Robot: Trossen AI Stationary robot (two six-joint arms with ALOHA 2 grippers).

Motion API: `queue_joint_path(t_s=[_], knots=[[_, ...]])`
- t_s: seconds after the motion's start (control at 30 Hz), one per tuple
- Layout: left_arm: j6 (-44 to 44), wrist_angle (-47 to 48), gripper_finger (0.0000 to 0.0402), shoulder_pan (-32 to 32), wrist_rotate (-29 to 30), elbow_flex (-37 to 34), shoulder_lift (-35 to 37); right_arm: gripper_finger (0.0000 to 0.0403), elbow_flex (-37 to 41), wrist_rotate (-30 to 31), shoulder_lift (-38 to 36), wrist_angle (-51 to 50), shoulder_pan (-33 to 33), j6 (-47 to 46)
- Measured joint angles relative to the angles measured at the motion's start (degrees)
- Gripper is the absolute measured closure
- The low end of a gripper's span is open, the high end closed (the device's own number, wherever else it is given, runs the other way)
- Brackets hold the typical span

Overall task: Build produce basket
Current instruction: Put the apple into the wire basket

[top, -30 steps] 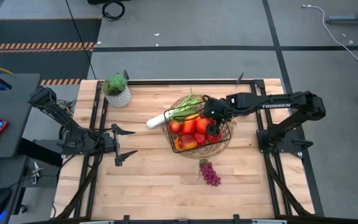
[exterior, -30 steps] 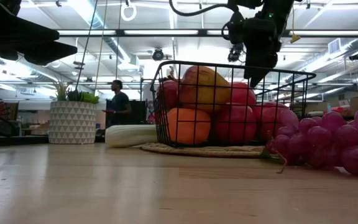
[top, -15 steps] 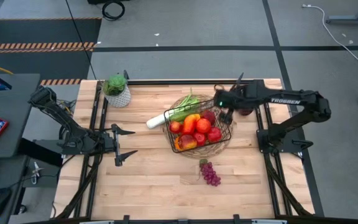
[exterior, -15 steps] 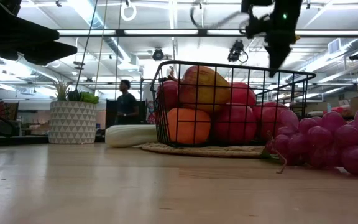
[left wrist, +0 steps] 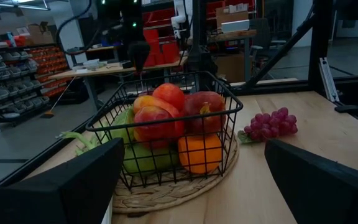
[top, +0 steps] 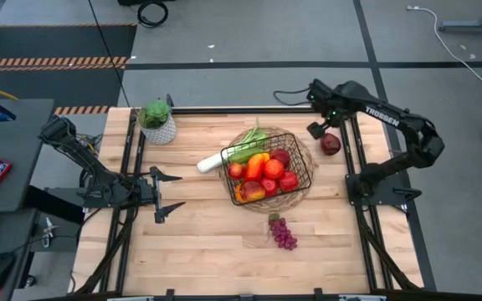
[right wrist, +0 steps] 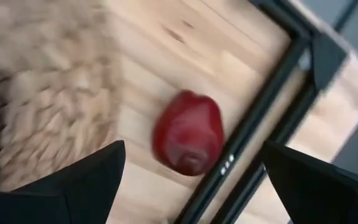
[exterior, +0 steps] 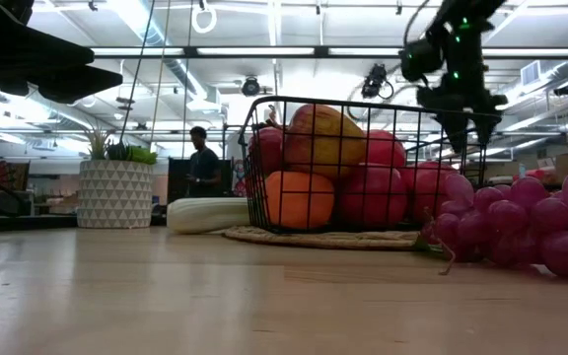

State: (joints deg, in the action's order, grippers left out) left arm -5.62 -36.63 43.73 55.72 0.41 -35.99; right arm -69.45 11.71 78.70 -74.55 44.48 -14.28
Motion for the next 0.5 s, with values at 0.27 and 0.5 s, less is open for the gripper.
queue_joint_path(t_s=[0.27, 0.5], knots=[[0.0, 0.0, 0.0006, 0.0, 0.0, 0.0, 0.0, 0.0018, 6.8, 0.3, 0.0, 1.4, 4.4, -3.6], [0.0, 0.0, 0.0006, 0.0, 0.0, 0.0, 0.0, 0.0016, 14.2, -8.1, 0.0, 8.9, 6.0, -1.7]])
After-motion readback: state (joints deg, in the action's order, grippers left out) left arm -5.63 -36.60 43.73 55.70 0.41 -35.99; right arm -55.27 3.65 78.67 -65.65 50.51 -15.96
